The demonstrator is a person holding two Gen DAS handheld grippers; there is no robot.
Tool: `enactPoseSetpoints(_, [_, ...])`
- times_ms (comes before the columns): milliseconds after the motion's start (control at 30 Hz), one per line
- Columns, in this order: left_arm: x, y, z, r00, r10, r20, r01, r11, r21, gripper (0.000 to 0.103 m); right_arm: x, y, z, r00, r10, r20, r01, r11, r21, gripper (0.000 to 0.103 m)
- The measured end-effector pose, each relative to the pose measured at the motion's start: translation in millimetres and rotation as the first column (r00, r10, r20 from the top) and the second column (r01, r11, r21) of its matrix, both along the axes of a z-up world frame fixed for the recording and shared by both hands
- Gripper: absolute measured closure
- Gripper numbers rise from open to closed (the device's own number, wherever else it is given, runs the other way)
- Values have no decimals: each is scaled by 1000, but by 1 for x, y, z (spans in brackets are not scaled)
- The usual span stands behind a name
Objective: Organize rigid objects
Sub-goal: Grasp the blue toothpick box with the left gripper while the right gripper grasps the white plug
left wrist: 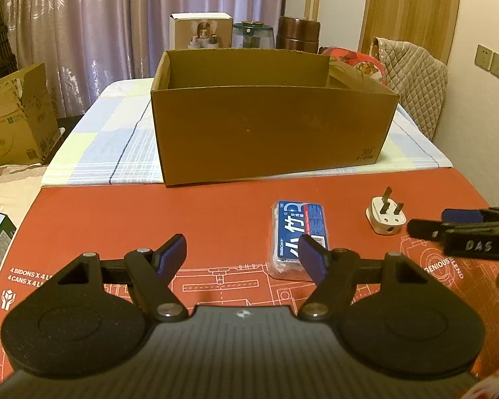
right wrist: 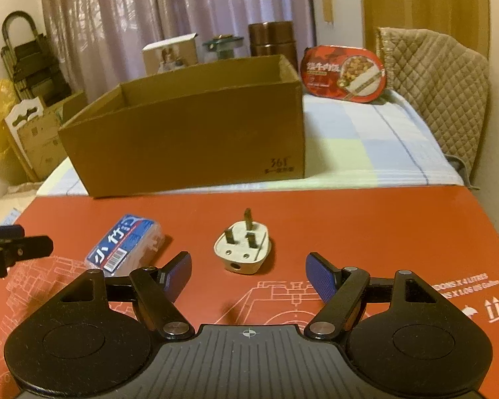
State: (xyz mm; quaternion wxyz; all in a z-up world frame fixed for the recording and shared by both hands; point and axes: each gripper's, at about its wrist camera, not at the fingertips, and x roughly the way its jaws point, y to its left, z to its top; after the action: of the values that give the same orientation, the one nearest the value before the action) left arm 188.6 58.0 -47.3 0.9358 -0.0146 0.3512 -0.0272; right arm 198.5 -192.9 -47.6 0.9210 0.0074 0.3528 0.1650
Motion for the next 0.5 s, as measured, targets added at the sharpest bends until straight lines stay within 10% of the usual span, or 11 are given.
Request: enactPoseSetpoints(500, [23, 0, -10, 1000, -16, -6, 16, 1000, 0, 33, 32, 24, -42, 1000, 5, 17, -5, 1000, -19, 34])
